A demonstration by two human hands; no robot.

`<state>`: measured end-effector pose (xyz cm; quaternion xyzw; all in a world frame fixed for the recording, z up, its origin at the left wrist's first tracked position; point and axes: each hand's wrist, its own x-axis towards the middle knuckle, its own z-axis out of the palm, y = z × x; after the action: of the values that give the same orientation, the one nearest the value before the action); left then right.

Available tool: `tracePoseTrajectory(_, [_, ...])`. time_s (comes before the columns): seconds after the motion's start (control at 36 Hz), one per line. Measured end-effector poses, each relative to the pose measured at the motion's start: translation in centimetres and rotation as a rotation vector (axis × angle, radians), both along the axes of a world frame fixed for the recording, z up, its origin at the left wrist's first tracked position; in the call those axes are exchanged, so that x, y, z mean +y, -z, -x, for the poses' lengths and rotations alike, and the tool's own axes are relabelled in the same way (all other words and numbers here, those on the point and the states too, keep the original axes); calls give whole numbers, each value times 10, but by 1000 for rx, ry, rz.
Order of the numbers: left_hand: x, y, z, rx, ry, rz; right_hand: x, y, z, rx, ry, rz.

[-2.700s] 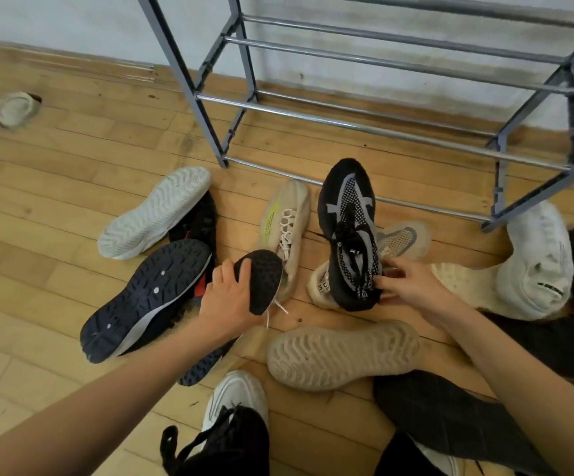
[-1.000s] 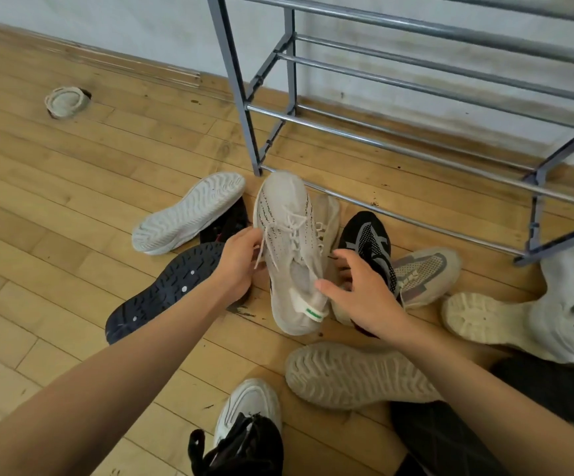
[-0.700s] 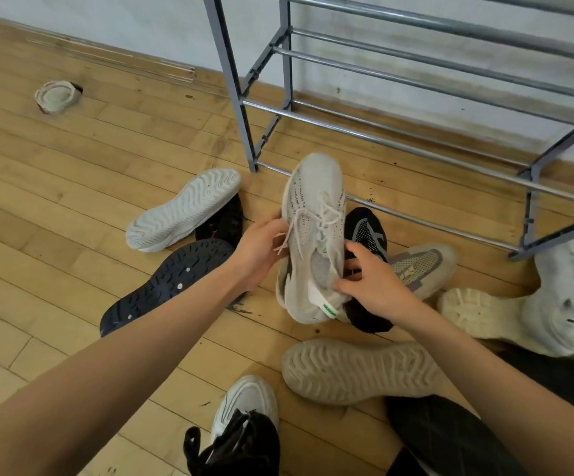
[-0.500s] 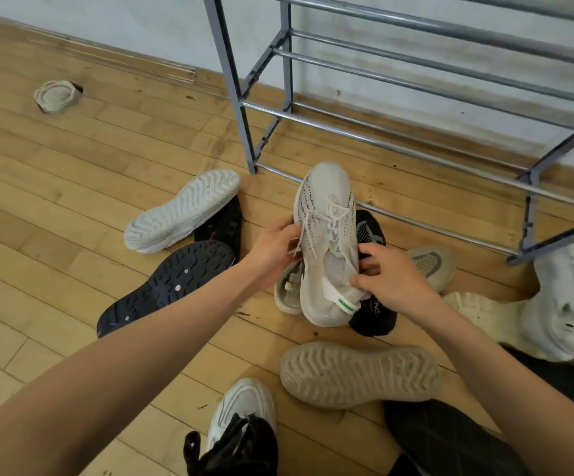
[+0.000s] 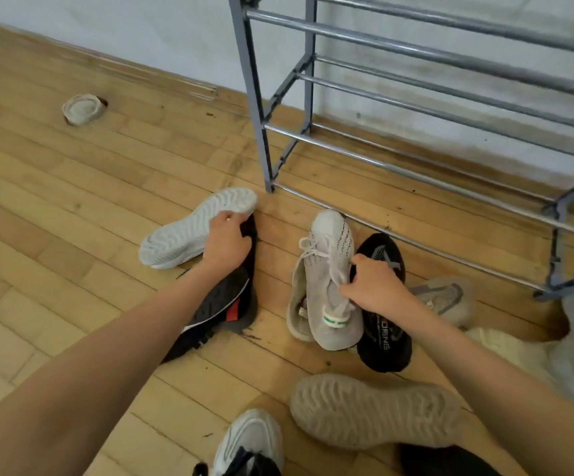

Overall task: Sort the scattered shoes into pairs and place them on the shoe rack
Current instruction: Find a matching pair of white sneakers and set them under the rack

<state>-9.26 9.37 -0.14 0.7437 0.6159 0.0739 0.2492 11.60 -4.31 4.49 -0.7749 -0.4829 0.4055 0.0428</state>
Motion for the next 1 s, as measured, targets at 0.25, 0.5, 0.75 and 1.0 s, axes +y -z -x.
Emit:
tracePoseTrajectory(0.25, [44, 20, 58, 398, -25, 198, 19, 12, -9, 51, 59, 104])
tracePoseTrajectory(0.5, [53, 33, 58, 406, -47, 84, 22, 12, -8, 94, 129, 122])
tracePoseTrajectory(0.75, [33, -17, 29, 357, 41, -60, 15, 13, -8, 99, 143, 82])
tracePoseTrajectory(1.0, [1, -66, -20, -258, 33, 483, 9, 11, -8, 132, 135, 16])
